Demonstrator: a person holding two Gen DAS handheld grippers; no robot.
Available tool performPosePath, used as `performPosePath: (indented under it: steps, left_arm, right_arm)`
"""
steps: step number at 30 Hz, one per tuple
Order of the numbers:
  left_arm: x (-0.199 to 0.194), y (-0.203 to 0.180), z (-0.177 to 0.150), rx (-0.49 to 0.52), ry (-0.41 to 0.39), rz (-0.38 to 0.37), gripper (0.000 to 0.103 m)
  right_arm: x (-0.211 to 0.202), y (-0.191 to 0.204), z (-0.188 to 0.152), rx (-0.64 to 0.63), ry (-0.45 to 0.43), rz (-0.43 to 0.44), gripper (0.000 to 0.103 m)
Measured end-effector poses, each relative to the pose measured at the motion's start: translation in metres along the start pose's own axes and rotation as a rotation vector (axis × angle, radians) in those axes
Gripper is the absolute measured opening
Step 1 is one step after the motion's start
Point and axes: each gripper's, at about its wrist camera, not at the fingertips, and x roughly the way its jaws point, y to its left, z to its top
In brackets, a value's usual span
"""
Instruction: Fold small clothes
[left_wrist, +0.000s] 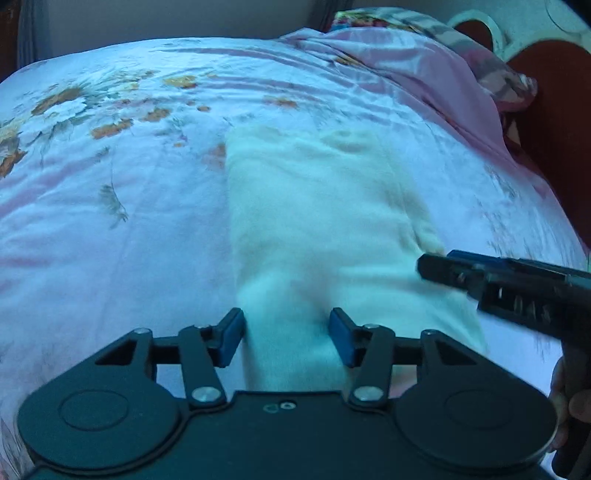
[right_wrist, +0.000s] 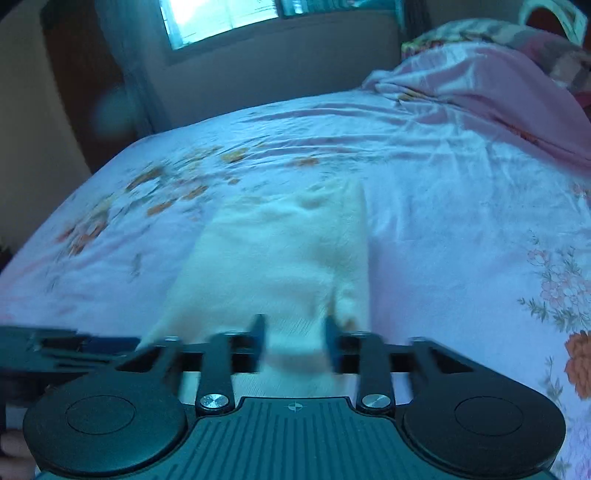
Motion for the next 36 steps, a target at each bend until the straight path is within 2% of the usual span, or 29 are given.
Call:
performPosePath:
  steps: [2,4,6,10,13,16,20,22,23,29,32,34,36]
  left_arm:
    - [0.004,0.001,-0.006,-0.011,0.002,0.005,0.051]
    - [0.009,0.008,-0.007,-0.075,0.030,-0.018,0.053]
    - [0.004,0.009,-0.005,-0.091,0.029,-0.008,0.052]
    - [-0.013,-0.001,-0.006,-0.048,-0.001,0.023,0.050]
    - [-0.010,-0.008,-0.010,-0.025,0.014,0.053,0.051]
    - [-0.019,-0.011,-0.010,-0.043,0.001,0.070,0.050]
    - [-0.039,-0.021,-0.009,-0.012,-0.028,0.085,0.050]
    - [-0.049,-0.026,-0.009,-0.009,-0.037,0.077,0.050]
    - [-0.054,-0.028,-0.010,-0.011,-0.041,0.081,0.050]
    - [-0.084,-0.039,-0.017,-0.004,-0.075,0.069,0.050]
    - [-0.093,-0.040,-0.022,-0.001,-0.089,0.057,0.056]
    - [-0.095,-0.038,-0.025,0.005,-0.099,0.056,0.064]
    - [-0.093,-0.032,-0.025,0.006,-0.099,0.065,0.064]
  right_arm:
    - [0.006,0.013,-0.020,-0.088,0.047,-0.043,0.049]
    - [0.011,0.008,-0.033,-0.039,0.056,-0.054,0.049]
    - [0.006,0.003,-0.025,0.020,0.070,-0.052,0.049]
    - [-0.020,0.005,-0.018,0.035,-0.001,-0.071,0.050]
    - [-0.004,-0.001,-0.031,0.046,0.113,-0.093,0.050]
    - [-0.022,-0.009,-0.029,0.135,0.070,-0.078,0.050]
    - [-0.055,-0.002,-0.021,0.134,0.004,-0.059,0.051]
    - [-0.067,0.005,-0.021,0.134,-0.011,-0.038,0.068]
    - [-0.074,0.010,-0.022,0.129,-0.026,-0.036,0.070]
    - [-0.098,0.023,-0.031,0.140,-0.046,-0.017,0.071]
    - [-0.106,0.027,-0.036,0.138,-0.047,-0.007,0.071]
    - [-0.108,0.026,-0.040,0.141,-0.044,-0.003,0.071]
    - [-0.105,0.022,-0.042,0.147,-0.036,-0.011,0.072]
